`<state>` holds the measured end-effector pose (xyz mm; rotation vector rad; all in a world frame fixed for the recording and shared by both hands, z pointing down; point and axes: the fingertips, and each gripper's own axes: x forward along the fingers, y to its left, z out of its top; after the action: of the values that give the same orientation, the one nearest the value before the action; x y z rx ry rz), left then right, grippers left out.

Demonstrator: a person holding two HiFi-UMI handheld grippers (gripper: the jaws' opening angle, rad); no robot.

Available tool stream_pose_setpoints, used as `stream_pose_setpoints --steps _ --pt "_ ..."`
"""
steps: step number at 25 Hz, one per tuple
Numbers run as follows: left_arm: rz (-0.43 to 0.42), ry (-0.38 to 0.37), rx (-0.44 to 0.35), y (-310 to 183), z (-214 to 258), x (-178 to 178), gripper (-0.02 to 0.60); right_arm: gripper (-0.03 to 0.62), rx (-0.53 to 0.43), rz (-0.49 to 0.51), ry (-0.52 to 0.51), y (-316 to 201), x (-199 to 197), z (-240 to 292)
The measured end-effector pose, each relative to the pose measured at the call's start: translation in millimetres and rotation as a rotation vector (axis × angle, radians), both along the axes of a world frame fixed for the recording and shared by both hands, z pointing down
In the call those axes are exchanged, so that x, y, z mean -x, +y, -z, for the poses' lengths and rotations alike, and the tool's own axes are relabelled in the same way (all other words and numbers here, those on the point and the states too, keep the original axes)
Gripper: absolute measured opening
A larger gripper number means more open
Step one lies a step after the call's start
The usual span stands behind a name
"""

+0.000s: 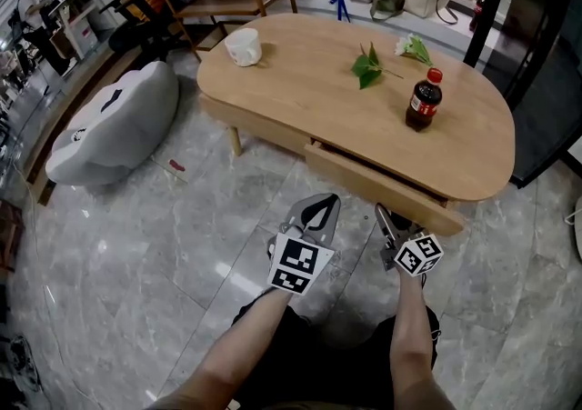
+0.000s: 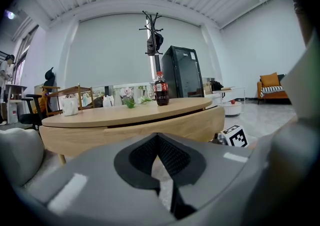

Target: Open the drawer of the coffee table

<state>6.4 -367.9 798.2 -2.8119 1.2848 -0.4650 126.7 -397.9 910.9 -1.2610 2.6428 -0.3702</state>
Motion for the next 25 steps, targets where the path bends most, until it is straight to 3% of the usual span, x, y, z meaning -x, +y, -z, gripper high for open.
stream_pose_setpoints --steps 16,25 --pt "0.029 0.004 -0.031 4.0 12.7 10.1 -0.006 0.135 0.003 0.036 -0.006 72.7 36.4 -2.8" --pt "0.043 0.031 -0.027 6.8 13.5 13.3 -0.006 0.137 0.012 0.037 0.002 79.0 40.6 -7.6"
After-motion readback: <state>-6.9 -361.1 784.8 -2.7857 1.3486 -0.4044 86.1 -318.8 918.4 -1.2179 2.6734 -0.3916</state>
